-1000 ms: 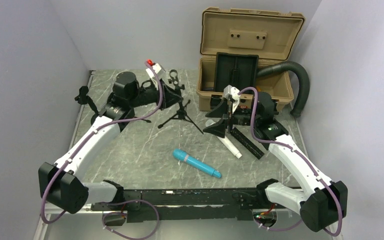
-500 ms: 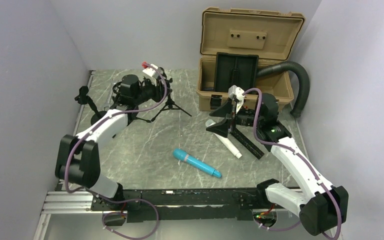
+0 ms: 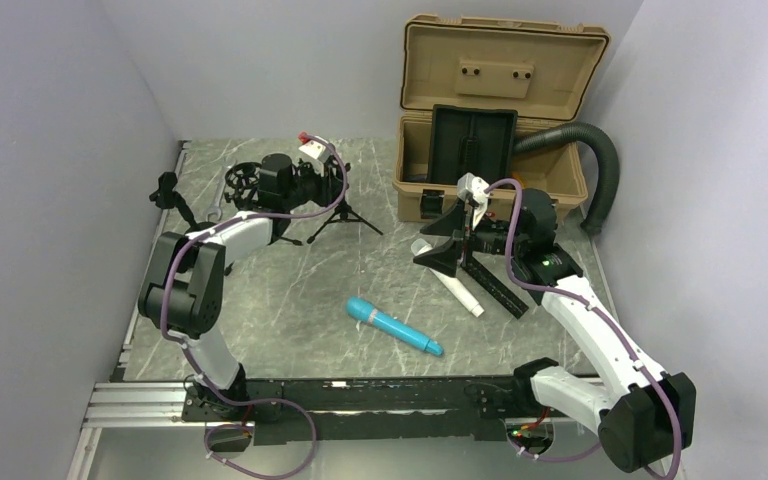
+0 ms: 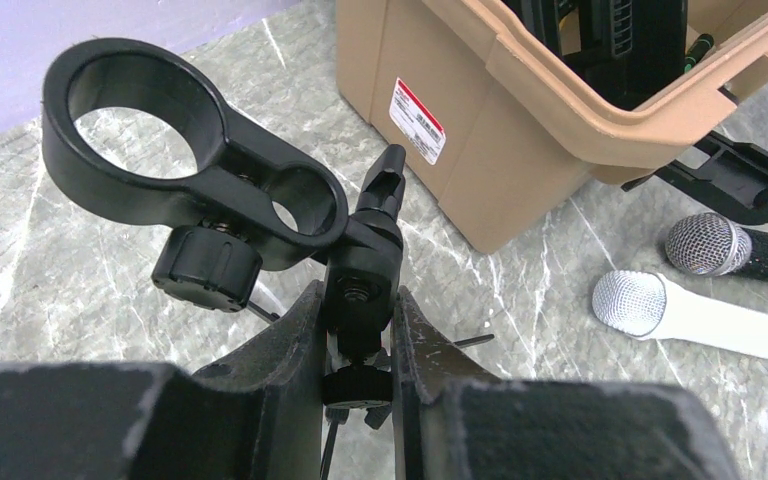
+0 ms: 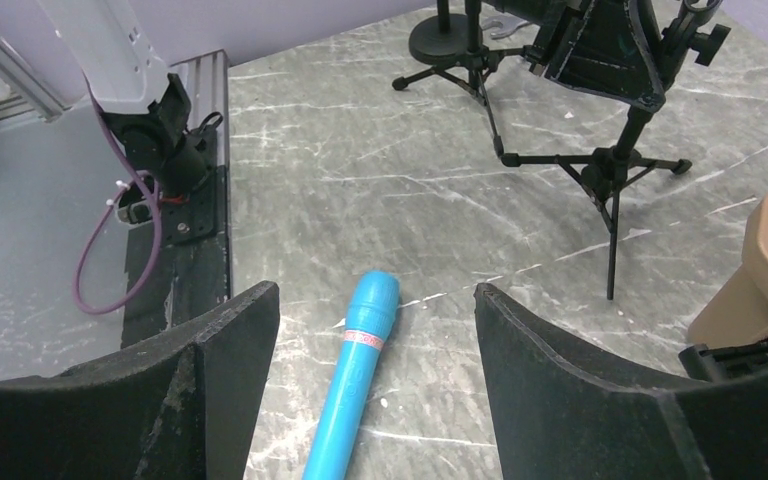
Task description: Remove the microphone from the stand
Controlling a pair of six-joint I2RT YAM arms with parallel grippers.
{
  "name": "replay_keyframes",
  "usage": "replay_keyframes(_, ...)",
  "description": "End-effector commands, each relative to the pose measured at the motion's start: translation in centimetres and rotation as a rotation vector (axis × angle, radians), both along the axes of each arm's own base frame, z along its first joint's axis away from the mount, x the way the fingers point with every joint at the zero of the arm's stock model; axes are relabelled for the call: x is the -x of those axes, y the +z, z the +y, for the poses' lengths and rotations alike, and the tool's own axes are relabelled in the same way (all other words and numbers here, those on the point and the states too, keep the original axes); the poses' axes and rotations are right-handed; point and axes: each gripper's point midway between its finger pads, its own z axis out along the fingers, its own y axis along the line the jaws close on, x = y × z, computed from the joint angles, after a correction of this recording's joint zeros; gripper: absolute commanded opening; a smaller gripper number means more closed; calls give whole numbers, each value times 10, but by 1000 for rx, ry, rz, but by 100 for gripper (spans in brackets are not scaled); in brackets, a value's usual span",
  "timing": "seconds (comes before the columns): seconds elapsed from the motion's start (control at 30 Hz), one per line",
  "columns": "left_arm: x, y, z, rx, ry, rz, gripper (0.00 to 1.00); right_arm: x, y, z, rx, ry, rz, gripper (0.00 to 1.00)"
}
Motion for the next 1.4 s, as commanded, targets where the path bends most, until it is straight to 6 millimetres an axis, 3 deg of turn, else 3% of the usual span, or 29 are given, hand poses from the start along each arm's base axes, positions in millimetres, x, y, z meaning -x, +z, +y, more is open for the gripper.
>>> replay_keyframes(0.0,-21,52,-3,49,-2,-181,0,-1,7,-2,-2,-7,-65,73)
replay_keyframes(0.73,-8,10,8,31,2,-46,21,-4,-3,-7,59,-29,-77,74)
replay_keyframes(1.07,11,-2,15,26,10,7,64,-4,-5,-12,102,-44,-113,76)
replay_keyframes(1.23,16,13,24,15,40,-35,98,0,-14,-15,134,-23,-121,77)
replay_keyframes(1.37,25,34,34,1,51,-86,100,6,-30,-16,181,19,-92,78)
